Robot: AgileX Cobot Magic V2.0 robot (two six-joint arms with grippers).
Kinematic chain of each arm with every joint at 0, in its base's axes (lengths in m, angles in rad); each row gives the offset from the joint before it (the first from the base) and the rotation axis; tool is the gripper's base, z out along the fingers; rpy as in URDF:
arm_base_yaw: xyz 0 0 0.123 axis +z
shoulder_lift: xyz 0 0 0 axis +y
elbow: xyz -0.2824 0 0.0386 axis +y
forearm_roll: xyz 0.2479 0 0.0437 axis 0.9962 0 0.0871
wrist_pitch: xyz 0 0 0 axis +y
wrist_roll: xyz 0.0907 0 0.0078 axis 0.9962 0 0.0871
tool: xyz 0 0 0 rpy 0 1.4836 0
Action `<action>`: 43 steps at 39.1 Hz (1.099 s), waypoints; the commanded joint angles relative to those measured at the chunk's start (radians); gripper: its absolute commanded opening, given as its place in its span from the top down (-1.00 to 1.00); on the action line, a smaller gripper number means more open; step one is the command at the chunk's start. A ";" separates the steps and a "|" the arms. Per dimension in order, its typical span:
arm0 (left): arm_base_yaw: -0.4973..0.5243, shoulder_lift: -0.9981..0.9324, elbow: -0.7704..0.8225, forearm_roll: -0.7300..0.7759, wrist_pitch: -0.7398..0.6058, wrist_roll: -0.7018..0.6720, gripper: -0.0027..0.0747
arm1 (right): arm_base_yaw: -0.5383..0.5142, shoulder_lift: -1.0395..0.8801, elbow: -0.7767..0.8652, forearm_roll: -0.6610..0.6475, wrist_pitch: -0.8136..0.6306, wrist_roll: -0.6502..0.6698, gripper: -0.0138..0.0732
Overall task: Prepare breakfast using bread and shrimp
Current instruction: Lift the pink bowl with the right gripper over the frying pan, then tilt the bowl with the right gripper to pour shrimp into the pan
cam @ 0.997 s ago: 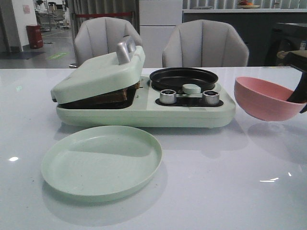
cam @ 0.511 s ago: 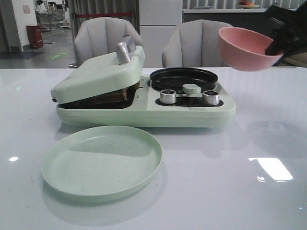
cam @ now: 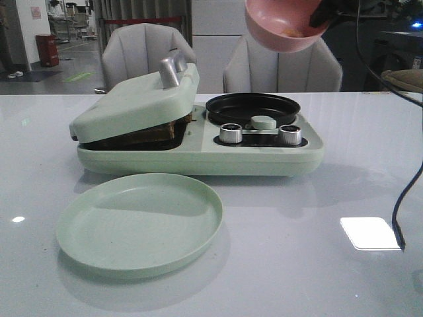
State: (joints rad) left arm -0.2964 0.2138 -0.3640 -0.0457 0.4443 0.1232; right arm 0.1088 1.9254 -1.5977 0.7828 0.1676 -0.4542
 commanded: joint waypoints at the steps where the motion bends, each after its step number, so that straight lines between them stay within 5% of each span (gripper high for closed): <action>1: -0.004 0.008 -0.027 -0.010 -0.084 -0.011 0.64 | 0.027 -0.034 -0.037 -0.008 -0.168 -0.014 0.37; 13: -0.004 0.008 -0.027 -0.010 -0.084 -0.011 0.64 | 0.109 0.037 -0.020 -0.168 -0.450 -0.014 0.37; 21: -0.004 0.008 -0.027 -0.010 -0.084 -0.011 0.64 | 0.156 0.041 0.101 -0.261 -0.769 -0.012 0.37; 30: -0.004 0.008 -0.027 -0.010 -0.084 -0.011 0.64 | 0.166 0.067 0.246 -0.500 -1.133 0.113 0.37; 37: -0.004 0.008 -0.027 -0.010 -0.084 -0.011 0.64 | 0.166 0.125 0.291 -0.763 -1.371 0.110 0.37; 43: -0.004 0.008 -0.027 -0.010 -0.084 -0.011 0.64 | 0.166 0.185 0.288 -0.840 -1.465 0.023 0.37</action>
State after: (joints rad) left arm -0.2964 0.2138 -0.3640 -0.0457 0.4443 0.1232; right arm 0.2777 2.1432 -1.2863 0.0000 -1.1112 -0.3735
